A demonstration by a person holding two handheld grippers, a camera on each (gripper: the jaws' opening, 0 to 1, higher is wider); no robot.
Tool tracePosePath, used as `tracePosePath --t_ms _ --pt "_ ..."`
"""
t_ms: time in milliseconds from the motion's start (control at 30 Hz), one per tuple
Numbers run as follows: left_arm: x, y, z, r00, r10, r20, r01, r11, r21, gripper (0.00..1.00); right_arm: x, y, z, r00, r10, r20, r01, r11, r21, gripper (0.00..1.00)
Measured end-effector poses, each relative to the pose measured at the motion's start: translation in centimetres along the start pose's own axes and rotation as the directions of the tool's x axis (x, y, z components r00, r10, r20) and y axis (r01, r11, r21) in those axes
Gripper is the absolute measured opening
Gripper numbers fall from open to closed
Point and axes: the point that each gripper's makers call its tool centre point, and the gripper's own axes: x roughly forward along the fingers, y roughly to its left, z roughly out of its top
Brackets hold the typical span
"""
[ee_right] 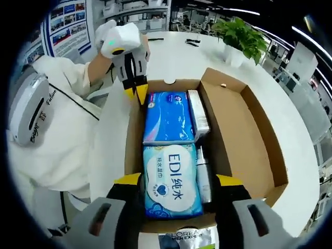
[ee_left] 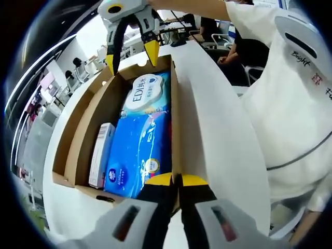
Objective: Operate the shoe box by opening the lid, removing the specified soft item, and placing it in the target area until the item is outside and the box remains undamaged.
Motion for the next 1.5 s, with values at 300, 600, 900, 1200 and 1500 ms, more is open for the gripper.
tracePosePath --t_ms 300,600,900,1200,1500 --pt "0.1 0.0 0.0 1.0 -0.004 0.004 0.004 1.0 -0.005 0.03 1.5 0.8 -0.9 0.995 0.029 -0.094 -0.035 0.997 -0.064 0.64" --pt "0.2 0.0 0.0 1.0 0.015 -0.017 -0.014 1.0 0.02 0.04 2.2 0.8 -1.9 0.98 0.069 -0.185 -0.083 0.994 -0.069 0.64" --pt "0.2 0.1 0.0 0.999 0.047 -0.024 -0.046 0.998 0.041 0.05 4.2 1.5 -2.6 0.953 0.111 -0.283 -0.149 0.982 -0.116 0.62" --pt "0.2 0.1 0.1 0.999 0.051 -0.016 -0.05 0.998 0.038 0.05 5.4 2.7 -3.2 0.937 0.146 -0.318 -0.185 0.978 -0.097 0.68" --pt "0.2 0.2 0.1 0.998 0.057 -0.006 -0.057 0.998 0.036 0.05 6.0 3.1 -3.4 0.931 0.143 -0.337 -0.19 0.976 -0.11 0.68"
